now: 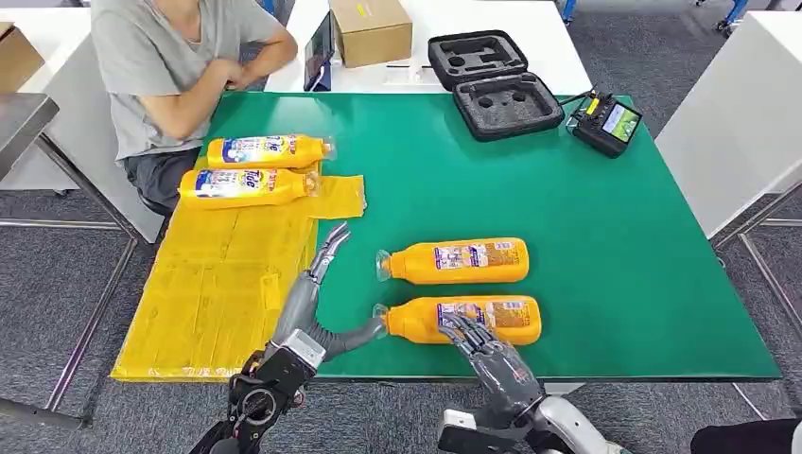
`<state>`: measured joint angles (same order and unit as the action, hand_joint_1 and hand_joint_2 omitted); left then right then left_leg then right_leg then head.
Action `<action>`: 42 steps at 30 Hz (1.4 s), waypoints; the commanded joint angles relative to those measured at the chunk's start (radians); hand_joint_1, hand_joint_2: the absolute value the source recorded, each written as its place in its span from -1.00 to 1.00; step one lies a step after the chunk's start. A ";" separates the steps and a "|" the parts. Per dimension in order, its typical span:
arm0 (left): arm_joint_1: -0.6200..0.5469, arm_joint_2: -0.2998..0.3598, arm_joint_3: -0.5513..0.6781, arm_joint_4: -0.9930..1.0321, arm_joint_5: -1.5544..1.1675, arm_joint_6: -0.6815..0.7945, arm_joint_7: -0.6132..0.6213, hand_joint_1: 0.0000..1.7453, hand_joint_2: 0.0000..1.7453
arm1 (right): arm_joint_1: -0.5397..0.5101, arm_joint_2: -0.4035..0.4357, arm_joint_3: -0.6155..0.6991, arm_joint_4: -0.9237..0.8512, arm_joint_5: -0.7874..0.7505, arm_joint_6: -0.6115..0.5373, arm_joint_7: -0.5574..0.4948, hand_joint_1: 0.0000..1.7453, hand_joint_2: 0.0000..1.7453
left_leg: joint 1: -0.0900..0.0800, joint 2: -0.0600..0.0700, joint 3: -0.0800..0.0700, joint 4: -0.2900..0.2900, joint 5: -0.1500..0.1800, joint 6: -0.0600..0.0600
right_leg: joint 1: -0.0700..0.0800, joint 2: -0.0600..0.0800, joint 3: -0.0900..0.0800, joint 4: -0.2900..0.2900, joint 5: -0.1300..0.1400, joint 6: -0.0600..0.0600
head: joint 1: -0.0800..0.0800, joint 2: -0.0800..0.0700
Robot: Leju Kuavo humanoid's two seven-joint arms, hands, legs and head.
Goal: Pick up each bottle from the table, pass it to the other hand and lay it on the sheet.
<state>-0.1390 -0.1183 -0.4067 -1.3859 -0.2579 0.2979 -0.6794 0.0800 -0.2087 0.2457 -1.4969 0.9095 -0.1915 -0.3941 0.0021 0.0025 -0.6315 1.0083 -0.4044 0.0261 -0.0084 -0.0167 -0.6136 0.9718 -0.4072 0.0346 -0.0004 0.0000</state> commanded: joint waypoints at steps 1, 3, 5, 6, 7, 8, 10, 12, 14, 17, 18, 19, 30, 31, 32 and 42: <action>0.023 0.004 0.021 -0.017 -0.012 0.027 0.002 -1.00 1.00 | -0.019 -0.012 0.036 0.002 0.119 -0.061 0.042 -1.00 1.00 | 0.000 0.002 0.004 -0.001 -0.002 -0.001 | 0.000 0.003 0.003 -0.001 -0.001 -0.001 | 0.000 0.000; 0.033 0.005 0.023 -0.033 -0.020 0.036 0.001 -1.00 1.00 | -0.030 -0.016 0.052 -0.005 0.199 -0.108 0.063 -1.00 1.00 | 0.000 0.002 0.004 0.000 -0.002 -0.001 | 0.000 0.003 0.004 0.000 -0.001 -0.001 | 0.000 0.000; 0.033 0.007 0.024 -0.036 -0.025 0.040 0.003 -1.00 1.00 | -0.041 -0.017 0.064 -0.011 0.252 -0.131 0.087 -1.00 1.00 | 0.000 0.002 0.002 0.000 -0.001 -0.001 | 0.000 0.003 0.002 0.000 0.000 -0.001 | 0.000 0.000; 0.033 0.007 0.026 -0.038 -0.026 0.043 0.004 -1.00 1.00 | -0.045 -0.019 0.070 -0.013 0.280 -0.146 0.103 -1.00 1.00 | 0.000 0.002 0.004 0.000 -0.002 -0.001 | 0.000 0.004 0.003 0.000 -0.001 -0.001 | 0.000 0.000; 0.035 0.007 0.026 -0.040 -0.027 0.045 0.004 -1.00 1.00 | -0.045 -0.022 0.072 -0.016 0.300 -0.156 0.115 -1.00 1.00 | 0.000 0.002 0.002 -0.001 -0.001 -0.001 | 0.000 0.003 0.001 0.000 0.000 -0.001 | 0.000 0.000; 0.035 0.008 0.026 -0.041 -0.028 0.046 0.004 -1.00 1.00 | -0.045 -0.024 0.074 -0.016 0.307 -0.161 0.120 -1.00 1.00 | 0.000 0.003 0.006 0.000 -0.003 -0.002 | 0.000 0.005 0.005 0.000 -0.002 -0.001 | 0.000 0.000; 0.043 0.008 0.027 -0.048 -0.030 0.050 0.004 -1.00 1.00 | -0.047 -0.024 0.067 -0.014 0.343 -0.198 0.134 -1.00 1.00 | 0.000 0.002 0.005 0.000 -0.003 -0.001 | 0.000 0.003 0.005 0.000 -0.002 -0.001 | 0.000 0.000; 0.053 0.010 0.024 -0.061 -0.035 0.054 0.006 -1.00 1.00 | -0.047 -0.019 0.054 -0.019 0.356 -0.223 0.138 -1.00 1.00 | 0.000 0.002 0.003 -0.001 -0.001 -0.001 | 0.000 0.002 0.002 0.000 -0.001 -0.001 | 0.000 0.000; 0.062 0.011 0.022 -0.071 -0.042 0.054 0.011 -1.00 1.00 | -0.049 -0.014 0.039 -0.020 0.357 -0.241 0.139 -1.00 1.00 | 0.000 0.002 0.004 -0.001 -0.002 -0.001 | 0.000 0.003 0.003 0.000 -0.001 -0.001 | 0.000 0.000; 0.067 0.016 0.020 -0.076 -0.047 0.058 0.015 -1.00 1.00 | -0.051 0.007 0.017 -0.015 0.355 -0.249 0.140 -1.00 1.00 | 0.000 0.002 0.004 0.000 -0.002 -0.001 | 0.000 0.003 0.003 0.000 -0.001 -0.001 | 0.000 0.000; 0.068 0.020 0.018 -0.074 -0.049 0.060 0.016 -1.00 1.00 | -0.046 0.018 0.009 -0.017 0.345 -0.246 0.136 -1.00 1.00 | 0.000 0.002 0.006 -0.001 -0.003 -0.002 | 0.000 0.004 0.005 0.000 -0.002 -0.001 | 0.000 0.000; 0.068 0.021 0.016 -0.072 -0.050 0.061 0.016 -1.00 1.00 | -0.042 0.020 0.009 -0.016 0.362 -0.249 0.141 -1.00 1.00 | 0.000 0.001 0.003 -0.001 -0.001 -0.001 | 0.000 0.002 0.002 -0.001 -0.001 -0.001 | 0.000 0.000; 0.055 0.024 0.008 -0.054 -0.050 0.073 0.015 -1.00 1.00 | -0.093 0.063 -0.072 0.127 0.390 -0.259 0.189 -1.00 1.00 | 0.001 0.002 0.005 -0.001 -0.002 -0.001 | 0.000 0.003 0.004 -0.002 -0.001 -0.001 | 0.000 0.000; 0.055 0.024 0.008 -0.054 -0.050 0.073 0.015 -1.00 1.00 | -0.093 0.063 -0.072 0.127 0.390 -0.259 0.189 -1.00 1.00 | 0.001 0.001 0.004 -0.001 -0.001 -0.001 | 0.000 0.002 0.004 -0.002 0.000 -0.001 | 0.000 0.000; 0.055 0.024 0.008 -0.054 -0.050 0.073 0.015 -1.00 1.00 | -0.093 0.063 -0.072 0.127 0.390 -0.259 0.189 -1.00 1.00 | 0.000 0.002 0.006 -0.001 -0.002 -0.001 | 0.000 0.003 0.006 -0.002 -0.001 -0.001 | 0.000 0.000; 0.040 0.018 0.009 -0.053 -0.049 0.074 0.022 -1.00 1.00 | -0.116 0.075 -0.108 0.170 0.386 -0.255 0.190 -1.00 1.00 | 0.000 0.001 0.004 -0.001 -0.001 -0.001 | 0.000 0.002 0.004 -0.001 -0.001 -0.001 | 0.000 0.000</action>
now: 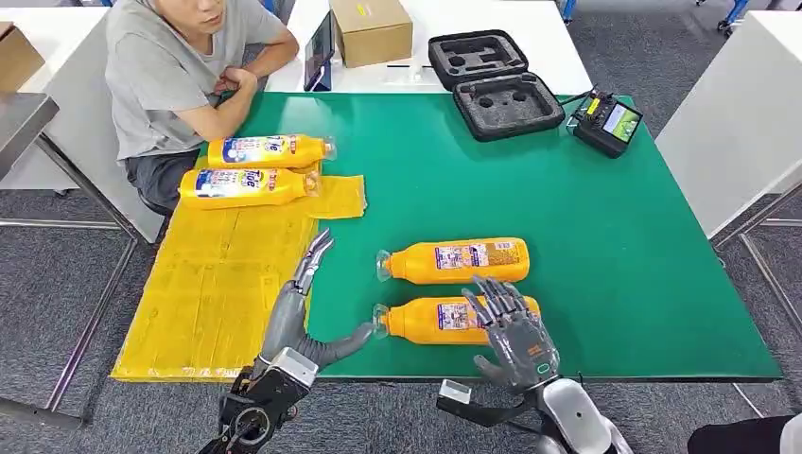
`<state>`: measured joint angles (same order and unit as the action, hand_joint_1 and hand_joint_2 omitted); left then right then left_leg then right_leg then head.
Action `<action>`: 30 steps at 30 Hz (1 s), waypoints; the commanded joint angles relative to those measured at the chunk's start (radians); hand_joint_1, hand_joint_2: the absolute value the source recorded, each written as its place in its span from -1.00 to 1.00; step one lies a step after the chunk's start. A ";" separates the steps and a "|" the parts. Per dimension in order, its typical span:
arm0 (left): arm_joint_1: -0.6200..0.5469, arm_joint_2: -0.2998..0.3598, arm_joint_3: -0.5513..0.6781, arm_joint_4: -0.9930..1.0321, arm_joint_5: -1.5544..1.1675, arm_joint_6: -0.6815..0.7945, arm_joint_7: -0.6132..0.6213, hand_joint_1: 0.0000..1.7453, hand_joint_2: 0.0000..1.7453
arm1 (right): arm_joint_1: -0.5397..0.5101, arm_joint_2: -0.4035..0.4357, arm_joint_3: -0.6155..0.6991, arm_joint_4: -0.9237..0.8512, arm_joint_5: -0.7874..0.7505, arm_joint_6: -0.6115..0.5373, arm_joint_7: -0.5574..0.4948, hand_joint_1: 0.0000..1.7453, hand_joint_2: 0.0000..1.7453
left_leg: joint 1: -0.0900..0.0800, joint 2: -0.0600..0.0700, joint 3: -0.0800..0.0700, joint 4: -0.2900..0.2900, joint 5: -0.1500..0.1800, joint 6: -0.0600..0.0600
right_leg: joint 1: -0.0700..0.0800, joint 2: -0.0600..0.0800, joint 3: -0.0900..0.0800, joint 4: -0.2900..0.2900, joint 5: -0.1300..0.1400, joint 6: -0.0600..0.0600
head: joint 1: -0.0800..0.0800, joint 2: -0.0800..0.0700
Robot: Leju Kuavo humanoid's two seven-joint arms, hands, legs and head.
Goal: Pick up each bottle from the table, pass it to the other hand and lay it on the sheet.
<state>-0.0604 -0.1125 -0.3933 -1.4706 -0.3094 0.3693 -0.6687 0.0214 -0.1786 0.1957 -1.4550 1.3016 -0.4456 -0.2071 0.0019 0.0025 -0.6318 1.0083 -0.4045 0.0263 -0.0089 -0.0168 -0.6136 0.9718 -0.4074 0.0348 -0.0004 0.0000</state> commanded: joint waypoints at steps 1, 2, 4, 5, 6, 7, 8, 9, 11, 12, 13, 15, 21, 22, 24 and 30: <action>-0.039 0.011 -0.004 0.032 0.004 0.002 0.014 -1.00 1.00 | -0.060 0.047 -0.065 0.134 -0.007 -0.001 0.003 -1.00 1.00 | 0.001 0.001 0.007 -0.001 -0.002 -0.002 | 0.000 0.003 0.006 -0.001 -0.002 -0.002 | 0.000 0.000; -0.047 0.006 -0.001 0.038 0.003 0.000 0.021 -1.00 1.00 | -0.065 0.052 -0.076 0.151 0.000 -0.008 0.000 -1.00 1.00 | 0.001 0.001 0.005 -0.001 -0.001 -0.001 | 0.000 0.002 0.005 -0.001 -0.001 -0.001 | 0.000 0.000; -0.047 0.006 -0.001 0.038 0.003 0.001 0.021 -1.00 1.00 | -0.064 0.052 -0.077 0.152 -0.001 -0.008 -0.001 -1.00 1.00 | 0.001 0.001 0.004 -0.001 -0.001 -0.001 | 0.001 0.002 0.004 -0.001 -0.001 -0.001 | 0.000 0.000; -0.048 0.006 -0.001 0.042 0.003 0.001 0.021 -1.00 1.00 | -0.065 0.056 -0.081 0.156 -0.008 -0.014 -0.009 -1.00 1.00 | 0.001 0.000 0.003 -0.001 -0.001 -0.001 | 0.001 0.001 0.003 -0.001 0.000 -0.001 | 0.000 0.000; -0.046 0.007 0.000 0.045 0.003 0.002 0.021 -1.00 1.00 | -0.064 0.058 -0.081 0.160 -0.008 -0.013 -0.009 -1.00 1.00 | 0.001 0.000 0.004 -0.001 -0.001 -0.001 | 0.001 0.002 0.004 -0.001 -0.001 -0.001 | 0.000 0.000; -0.048 0.007 0.000 0.050 0.003 0.002 0.021 -1.00 1.00 | -0.069 0.059 -0.080 0.171 -0.013 -0.009 -0.015 -1.00 1.00 | 0.000 0.000 0.003 -0.001 -0.001 -0.001 | 0.000 0.001 0.003 -0.001 0.000 -0.001 | 0.000 0.000; -0.049 0.007 0.001 0.053 0.003 0.002 0.021 -1.00 1.00 | -0.071 0.060 -0.081 0.178 -0.016 -0.009 -0.019 -1.00 1.00 | 0.001 0.000 0.005 -0.001 -0.001 -0.001 | 0.000 0.001 0.004 -0.001 -0.001 -0.001 | 0.000 0.000; -0.048 0.009 0.002 0.055 0.004 0.003 0.021 -1.00 1.00 | -0.067 0.059 -0.081 0.183 -0.016 -0.009 -0.020 -1.00 1.00 | 0.001 0.001 0.003 -0.001 -0.001 -0.001 | 0.000 0.001 0.003 -0.001 0.000 -0.001 | 0.000 0.000; -0.048 0.009 0.002 0.055 0.004 0.003 0.021 -1.00 1.00 | -0.067 0.059 -0.081 0.183 -0.016 -0.009 -0.020 -1.00 1.00 | 0.001 0.001 0.006 -0.001 -0.002 -0.001 | 0.000 0.002 0.005 -0.001 -0.001 -0.001 | 0.000 0.000; -0.048 0.009 0.002 0.055 0.004 0.003 0.021 -1.00 1.00 | -0.067 0.059 -0.081 0.183 -0.016 -0.009 -0.020 -1.00 1.00 | 0.000 0.001 0.005 -0.001 -0.001 -0.001 | 0.000 0.002 0.004 -0.001 -0.001 -0.001 | 0.000 0.000; -0.048 0.009 0.002 0.055 0.004 0.003 0.021 -1.00 1.00 | -0.067 0.059 -0.081 0.183 -0.016 -0.009 -0.020 -1.00 1.00 | 0.000 0.000 0.004 -0.001 -0.001 -0.001 | 0.000 0.001 0.003 -0.001 -0.001 -0.001 | 0.000 0.000; -0.050 0.009 0.003 0.061 0.004 0.004 0.021 -1.00 1.00 | -0.074 0.063 -0.081 0.201 -0.022 -0.011 -0.026 -1.00 1.00 | 0.000 0.001 0.004 -0.001 -0.001 -0.001 | 0.000 0.002 0.004 -0.001 -0.001 -0.001 | 0.000 0.000; -0.060 0.012 0.001 0.083 0.008 0.004 0.015 -1.00 1.00 | -0.102 0.063 -0.097 0.279 -0.003 -0.005 -0.001 -1.00 1.00 | 0.001 0.001 0.005 -0.001 -0.001 -0.001 | 0.000 0.002 0.005 -0.001 -0.001 -0.001 | 0.000 0.000; -0.060 0.012 0.001 0.084 0.008 0.004 0.014 -1.00 1.00 | -0.100 0.066 -0.104 0.284 -0.026 -0.001 -0.011 -1.00 1.00 | 0.000 0.000 0.004 -0.001 -0.001 -0.001 | 0.000 0.001 0.004 -0.002 0.000 -0.001 | 0.000 0.000; -0.064 0.009 -0.001 0.087 0.008 0.003 0.013 -1.00 1.00 | -0.103 0.067 -0.115 0.305 -0.035 0.007 -0.015 -1.00 1.00 | 0.000 0.000 0.005 -0.001 -0.001 -0.001 | 0.000 0.001 0.005 -0.002 -0.001 -0.001 | 0.000 0.000; -0.051 0.000 0.006 0.083 0.011 0.003 0.013 -1.00 1.00 | -0.136 0.055 -0.113 0.385 0.006 0.011 0.008 -1.00 1.00 | 0.000 0.001 0.007 -0.002 -0.002 -0.001 | 0.000 0.003 0.007 -0.002 -0.002 -0.001 | 0.000 0.000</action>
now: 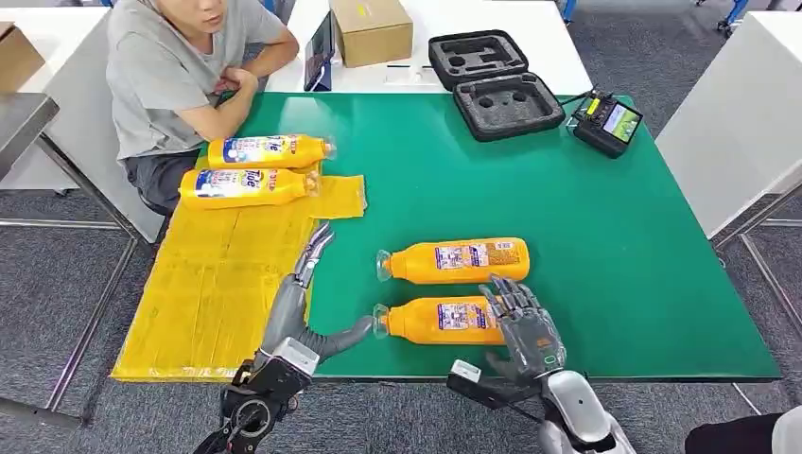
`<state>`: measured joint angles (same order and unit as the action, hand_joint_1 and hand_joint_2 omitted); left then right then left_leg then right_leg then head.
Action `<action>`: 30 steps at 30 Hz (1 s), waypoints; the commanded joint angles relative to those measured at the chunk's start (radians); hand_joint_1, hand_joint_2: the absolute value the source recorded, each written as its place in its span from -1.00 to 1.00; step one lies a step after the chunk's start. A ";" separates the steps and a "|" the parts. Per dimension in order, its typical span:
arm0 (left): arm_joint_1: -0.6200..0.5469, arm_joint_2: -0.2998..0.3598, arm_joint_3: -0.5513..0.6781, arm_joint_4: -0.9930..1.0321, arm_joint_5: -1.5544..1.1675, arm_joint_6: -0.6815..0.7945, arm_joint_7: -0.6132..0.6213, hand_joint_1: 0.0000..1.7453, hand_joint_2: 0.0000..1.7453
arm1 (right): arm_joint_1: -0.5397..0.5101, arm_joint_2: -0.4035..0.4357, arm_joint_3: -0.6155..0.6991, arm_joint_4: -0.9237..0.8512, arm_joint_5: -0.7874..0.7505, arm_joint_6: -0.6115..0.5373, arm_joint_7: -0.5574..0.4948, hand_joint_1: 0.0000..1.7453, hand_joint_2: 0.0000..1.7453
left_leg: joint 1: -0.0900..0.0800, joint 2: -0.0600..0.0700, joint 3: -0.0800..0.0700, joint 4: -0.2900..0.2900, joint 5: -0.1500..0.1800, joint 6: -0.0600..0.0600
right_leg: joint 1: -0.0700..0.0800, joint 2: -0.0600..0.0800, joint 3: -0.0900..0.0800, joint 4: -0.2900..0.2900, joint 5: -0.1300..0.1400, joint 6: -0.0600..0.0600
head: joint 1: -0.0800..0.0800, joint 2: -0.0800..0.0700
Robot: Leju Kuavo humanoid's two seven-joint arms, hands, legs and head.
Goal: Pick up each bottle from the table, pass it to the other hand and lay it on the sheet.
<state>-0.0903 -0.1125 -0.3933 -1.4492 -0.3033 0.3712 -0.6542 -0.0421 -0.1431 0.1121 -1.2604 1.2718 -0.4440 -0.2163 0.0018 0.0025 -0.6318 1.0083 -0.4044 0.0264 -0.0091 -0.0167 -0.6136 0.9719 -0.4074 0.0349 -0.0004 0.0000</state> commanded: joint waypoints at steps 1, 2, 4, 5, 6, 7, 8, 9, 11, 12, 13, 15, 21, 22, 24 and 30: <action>-0.016 0.000 0.008 0.058 0.005 0.001 -0.003 -1.00 1.00 | -0.078 0.020 -0.030 0.201 0.042 0.011 0.021 -1.00 1.00 | 0.001 0.001 0.006 -0.002 -0.002 -0.001 | 0.000 0.002 0.006 -0.002 -0.001 -0.001 | 0.000 0.000; -0.011 0.000 0.009 0.056 0.004 0.000 -0.004 -1.00 1.00 | -0.080 0.020 -0.030 0.206 0.044 0.009 0.022 -1.00 1.00 | 0.001 0.001 0.004 -0.001 -0.001 -0.001 | 0.001 0.002 0.004 -0.002 0.000 -0.001 | 0.000 0.000; -0.003 -0.002 0.016 0.051 0.004 0.000 -0.006 -1.00 1.00 | -0.103 0.015 -0.025 0.238 0.071 0.007 0.034 -1.00 1.00 | 0.001 0.001 0.006 -0.001 -0.002 -0.001 | 0.001 0.002 0.005 -0.002 -0.001 -0.001 | 0.000 0.000; -0.001 -0.001 0.018 0.050 0.004 0.000 -0.006 -1.00 1.00 | -0.116 0.015 -0.023 0.251 0.070 0.010 0.032 -1.00 1.00 | 0.000 0.001 0.004 -0.001 -0.001 -0.001 | 0.000 0.002 0.004 -0.001 0.000 -0.001 | 0.000 0.000; 0.000 -0.001 0.020 0.050 0.004 0.000 -0.008 -1.00 1.00 | -0.129 0.015 -0.022 0.266 0.071 0.008 0.031 -1.00 1.00 | 0.000 0.001 0.006 -0.002 -0.002 -0.001 | 0.000 0.002 0.006 -0.002 -0.001 -0.001 | 0.000 0.000; 0.000 -0.001 0.020 0.050 0.005 0.000 -0.008 -1.00 1.00 | -0.138 0.015 -0.022 0.274 0.071 0.010 0.031 -1.00 1.00 | 0.001 0.001 0.006 -0.001 -0.001 -0.001 | 0.000 0.003 0.005 -0.002 -0.001 -0.001 | 0.000 0.000; 0.000 -0.001 0.020 0.050 0.005 0.000 -0.008 -1.00 1.00 | -0.138 0.015 -0.022 0.274 0.071 0.010 0.031 -1.00 1.00 | 0.000 0.001 0.005 -0.001 -0.001 -0.001 | 0.000 0.002 0.004 -0.002 0.000 -0.001 | 0.000 0.000; 0.000 -0.002 0.023 0.053 0.005 -0.001 -0.010 -1.00 1.00 | -0.152 0.017 -0.020 0.304 0.064 0.006 0.022 -1.00 1.00 | 0.001 0.002 0.008 -0.001 -0.002 -0.001 | 0.000 0.003 0.007 -0.002 -0.001 -0.001 | 0.000 0.000; 0.001 -0.001 0.024 0.054 0.007 -0.002 -0.015 -1.00 1.00 | -0.170 0.017 -0.012 0.332 0.064 0.009 0.016 -1.00 1.00 | 0.001 0.001 0.006 -0.001 -0.001 -0.001 | 0.001 0.002 0.005 -0.002 0.000 -0.001 | 0.000 0.000; 0.002 -0.001 0.026 0.055 0.008 -0.002 -0.018 -1.00 1.00 | -0.183 0.018 -0.010 0.349 0.060 0.012 0.013 -1.00 1.00 | 0.001 0.002 0.009 -0.002 -0.002 -0.001 | 0.000 0.003 0.008 -0.002 -0.001 -0.001 | 0.000 0.000; 0.002 -0.002 0.026 0.055 0.008 -0.002 -0.019 -1.00 1.00 | -0.188 0.018 -0.010 0.357 0.060 0.015 0.015 -0.48 1.00 | 0.000 0.001 0.008 -0.001 -0.001 -0.001 | 0.000 0.003 0.008 -0.002 0.000 -0.001 | 0.000 0.000; 0.000 -0.005 0.024 0.056 0.011 -0.004 -0.022 -1.00 1.00 | -0.196 0.015 -0.006 0.374 0.048 0.016 0.000 1.00 1.00 | 0.001 0.001 0.009 -0.001 -0.001 -0.001 | 0.000 0.003 0.008 -0.002 0.000 -0.001 | 0.000 0.000; -0.003 -0.007 0.023 0.053 0.011 -0.004 -0.022 -1.00 1.00 | -0.197 0.012 -0.006 0.377 0.045 0.020 -0.004 1.00 1.00 | 0.001 0.001 0.011 -0.002 -0.001 -0.001 | 0.000 0.002 0.010 -0.002 -0.001 -0.001 | 0.000 0.000; -0.003 -0.007 0.023 0.053 0.011 -0.004 -0.022 -1.00 1.00 | -0.197 0.012 -0.006 0.377 0.045 0.020 -0.004 1.00 1.00 | 0.000 0.000 0.009 -0.001 0.000 0.000 | 0.000 0.001 0.009 -0.002 -0.001 -0.001 | 0.000 0.000; -0.001 -0.009 0.025 0.047 0.010 -0.002 -0.021 -1.00 1.00 | -0.199 0.008 -0.004 0.383 0.032 0.036 -0.014 1.00 1.00 | 0.001 0.000 0.010 -0.001 -0.001 -0.001 | 0.000 0.001 0.009 -0.002 -0.001 -0.001 | 0.000 0.000; -0.015 -0.016 0.030 0.042 0.012 -0.012 -0.018 -1.00 1.00 | -0.234 0.004 0.004 0.442 -0.033 0.087 -0.067 1.00 1.00 | 0.001 0.000 0.010 -0.001 -0.001 0.000 | 0.000 0.001 0.010 -0.002 -0.001 -0.001 | 0.000 0.000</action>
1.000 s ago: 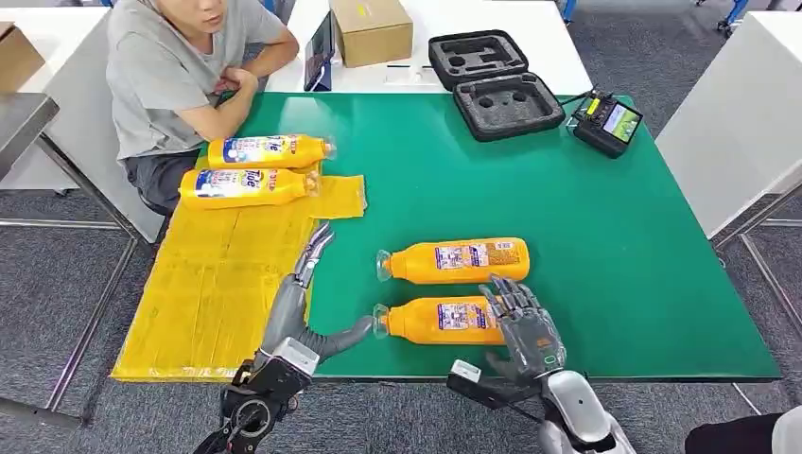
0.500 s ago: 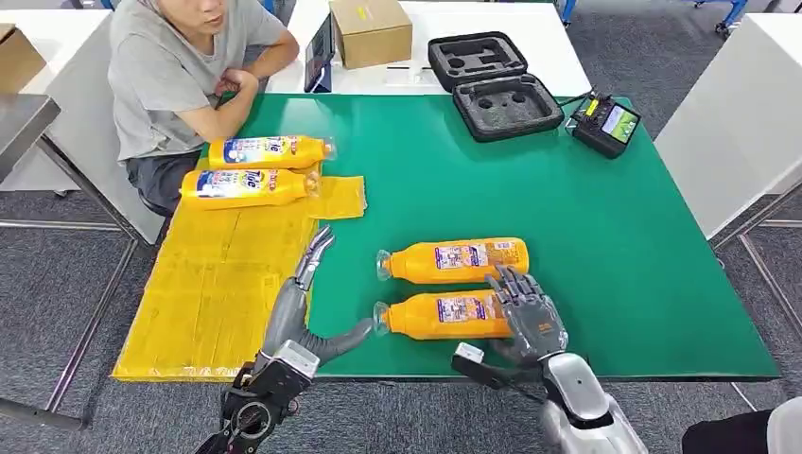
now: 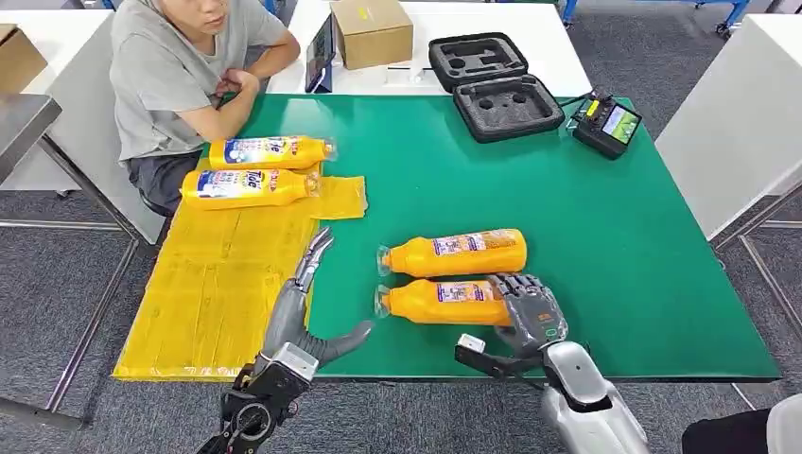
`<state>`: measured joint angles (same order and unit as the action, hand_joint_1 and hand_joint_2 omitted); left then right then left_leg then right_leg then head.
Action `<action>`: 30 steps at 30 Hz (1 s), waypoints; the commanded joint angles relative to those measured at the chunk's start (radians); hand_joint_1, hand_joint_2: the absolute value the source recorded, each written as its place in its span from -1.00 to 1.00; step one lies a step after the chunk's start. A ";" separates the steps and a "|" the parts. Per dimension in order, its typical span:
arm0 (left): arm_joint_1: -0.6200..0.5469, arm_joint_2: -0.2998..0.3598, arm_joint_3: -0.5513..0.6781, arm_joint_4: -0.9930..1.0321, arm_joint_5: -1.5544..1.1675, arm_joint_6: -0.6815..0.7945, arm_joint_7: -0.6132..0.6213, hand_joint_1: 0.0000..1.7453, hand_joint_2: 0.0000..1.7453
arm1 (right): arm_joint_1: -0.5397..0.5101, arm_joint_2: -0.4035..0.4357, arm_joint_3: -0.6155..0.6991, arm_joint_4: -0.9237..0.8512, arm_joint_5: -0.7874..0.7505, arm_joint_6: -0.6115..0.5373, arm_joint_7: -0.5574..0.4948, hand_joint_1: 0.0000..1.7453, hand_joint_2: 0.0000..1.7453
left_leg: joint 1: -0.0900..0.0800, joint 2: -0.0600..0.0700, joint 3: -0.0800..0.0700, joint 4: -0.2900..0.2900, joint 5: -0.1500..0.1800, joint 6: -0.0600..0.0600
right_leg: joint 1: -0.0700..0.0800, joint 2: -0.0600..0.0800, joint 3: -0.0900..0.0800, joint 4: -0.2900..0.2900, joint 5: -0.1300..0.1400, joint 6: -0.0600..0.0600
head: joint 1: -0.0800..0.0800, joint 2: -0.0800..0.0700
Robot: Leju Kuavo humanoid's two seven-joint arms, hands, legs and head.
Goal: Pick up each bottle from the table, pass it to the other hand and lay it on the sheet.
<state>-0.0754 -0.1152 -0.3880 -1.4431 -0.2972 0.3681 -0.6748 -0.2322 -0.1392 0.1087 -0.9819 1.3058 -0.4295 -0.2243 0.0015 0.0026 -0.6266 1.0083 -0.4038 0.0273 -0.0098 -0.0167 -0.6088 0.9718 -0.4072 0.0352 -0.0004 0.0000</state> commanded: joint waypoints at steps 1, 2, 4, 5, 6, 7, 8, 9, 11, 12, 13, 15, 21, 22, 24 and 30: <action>-0.033 -0.013 0.024 0.036 0.005 -0.012 0.005 -1.00 1.00 | -0.045 0.000 0.011 0.169 -0.069 0.072 -0.065 1.00 1.00 | 0.001 -0.001 0.004 -0.001 -0.001 -0.001 | 0.000 0.000 0.005 -0.002 -0.001 -0.001 | 0.000 0.000; -0.036 -0.015 0.025 0.037 0.004 -0.014 0.007 -1.00 1.00 | -0.046 0.004 0.010 0.173 -0.085 0.074 -0.077 1.00 1.00 | 0.001 -0.001 0.004 -0.001 -0.001 -0.001 | 0.001 0.000 0.004 -0.001 -0.001 -0.001 | 0.000 0.000; -0.043 -0.018 0.024 0.041 0.002 -0.019 0.011 -1.00 1.00 | -0.039 0.008 0.011 0.162 -0.097 0.072 -0.083 1.00 1.00 | 0.001 -0.001 0.004 -0.001 -0.001 -0.001 | 0.001 0.000 0.004 -0.001 -0.001 -0.001 | 0.000 0.000; -0.045 -0.019 0.023 0.043 0.001 -0.020 0.012 -1.00 1.00 | -0.035 0.011 0.007 0.155 -0.116 0.077 -0.095 1.00 1.00 | 0.001 -0.002 0.005 -0.001 -0.002 -0.002 | 0.001 0.000 0.006 -0.002 -0.002 -0.001 | 0.000 0.000; -0.052 -0.022 0.022 0.054 0.000 -0.023 0.013 -1.00 1.00 | -0.027 0.032 -0.040 0.139 -0.293 0.183 -0.215 1.00 1.00 | 0.001 -0.001 0.005 -0.001 -0.001 -0.002 | 0.001 0.000 0.005 -0.002 -0.001 -0.001 | 0.000 0.000; -0.053 -0.025 0.022 0.056 0.000 -0.023 0.013 -1.00 1.00 | -0.024 0.026 -0.042 0.138 -0.298 0.186 -0.219 1.00 1.00 | 0.001 -0.001 0.004 -0.001 -0.001 -0.001 | 0.001 0.000 0.004 -0.001 -0.001 -0.001 | 0.000 0.000; -0.054 -0.026 0.021 0.058 0.000 -0.023 0.013 -1.00 1.00 | -0.023 0.023 -0.043 0.138 -0.301 0.187 -0.222 1.00 1.00 | 0.001 -0.002 0.004 -0.001 -0.001 -0.001 | 0.001 -0.001 0.004 -0.001 -0.001 -0.001 | 0.000 0.000; -0.059 -0.027 0.020 0.066 0.001 -0.022 0.013 -1.00 1.00 | -0.024 0.036 -0.073 0.140 -0.403 0.258 -0.279 1.00 1.00 | 0.001 -0.003 0.006 -0.001 -0.001 -0.002 | 0.001 -0.001 0.006 -0.002 -0.001 -0.002 | 0.000 0.000; -0.065 -0.031 0.022 0.069 0.003 -0.011 0.004 -1.00 1.00 | -0.024 0.038 -0.107 0.147 -0.517 0.333 -0.344 1.00 1.00 | 0.001 -0.001 0.006 -0.001 -0.001 -0.001 | 0.001 0.000 0.005 -0.002 -0.001 -0.001 | 0.000 0.000; -0.067 -0.035 0.026 0.073 0.005 0.005 -0.005 -1.00 1.00 | -0.022 0.043 -0.135 0.151 -0.601 0.389 -0.395 1.00 1.00 | 0.001 -0.001 0.008 -0.002 -0.001 -0.001 | 0.001 -0.001 0.007 -0.002 -0.001 -0.001 | 0.001 0.000; -0.067 -0.037 0.027 0.077 0.014 0.009 -0.008 -1.00 1.00 | -0.018 0.044 -0.148 0.152 -0.640 0.414 -0.414 1.00 1.00 | 0.001 0.000 0.008 -0.002 -0.001 -0.002 | 0.001 0.000 0.007 -0.002 -0.001 -0.001 | 0.000 0.000; -0.065 -0.037 0.027 0.081 0.031 0.008 -0.013 -1.00 1.00 | -0.011 0.044 -0.155 0.147 -0.671 0.430 -0.431 1.00 1.00 | 0.001 0.002 0.010 -0.002 -0.002 -0.002 | 0.001 0.002 0.009 -0.002 -0.001 -0.002 | 0.000 0.000; -0.052 -0.052 0.011 0.173 0.147 0.031 -0.022 -1.00 1.00 | 0.047 0.073 -0.173 0.048 -0.810 0.448 -0.474 1.00 1.00 | 0.000 0.003 0.008 -0.001 -0.003 -0.001 | 0.001 0.004 0.007 -0.001 -0.001 -0.001 | 0.000 0.000; -0.050 -0.054 0.003 0.193 0.162 0.028 -0.023 -1.00 1.00 | 0.067 0.080 -0.171 0.012 -0.823 0.448 -0.474 1.00 1.00 | 0.001 0.003 0.011 -0.002 -0.004 -0.001 | 0.001 0.004 0.009 -0.002 -0.002 -0.001 | 0.000 0.000; -0.040 -0.058 -0.013 0.216 0.196 0.017 -0.023 -1.00 1.00 | 0.107 0.092 -0.170 -0.054 -0.852 0.451 -0.473 1.00 1.00 | 0.001 0.003 0.010 -0.002 -0.004 -0.001 | 0.001 0.004 0.009 -0.002 -0.002 -0.001 | 0.000 0.000; -0.042 -0.056 -0.014 0.217 0.199 0.019 -0.023 -1.00 1.00 | 0.110 0.089 -0.171 -0.061 -0.853 0.451 -0.472 1.00 1.00 | 0.000 0.004 0.006 -0.001 -0.005 -0.001 | 0.000 0.005 0.005 -0.001 -0.003 -0.001 | 0.000 0.000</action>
<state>-0.0981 -0.1659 -0.3925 -1.3290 -0.1080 0.3853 -0.6951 -0.1464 -0.0854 -0.0309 -1.0060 0.4589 0.0145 -0.6985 0.0014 0.0073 -0.6258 1.0083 -0.4070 0.0284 -0.0098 -0.0126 -0.6090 0.9716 -0.4078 0.0356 -0.0004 0.0000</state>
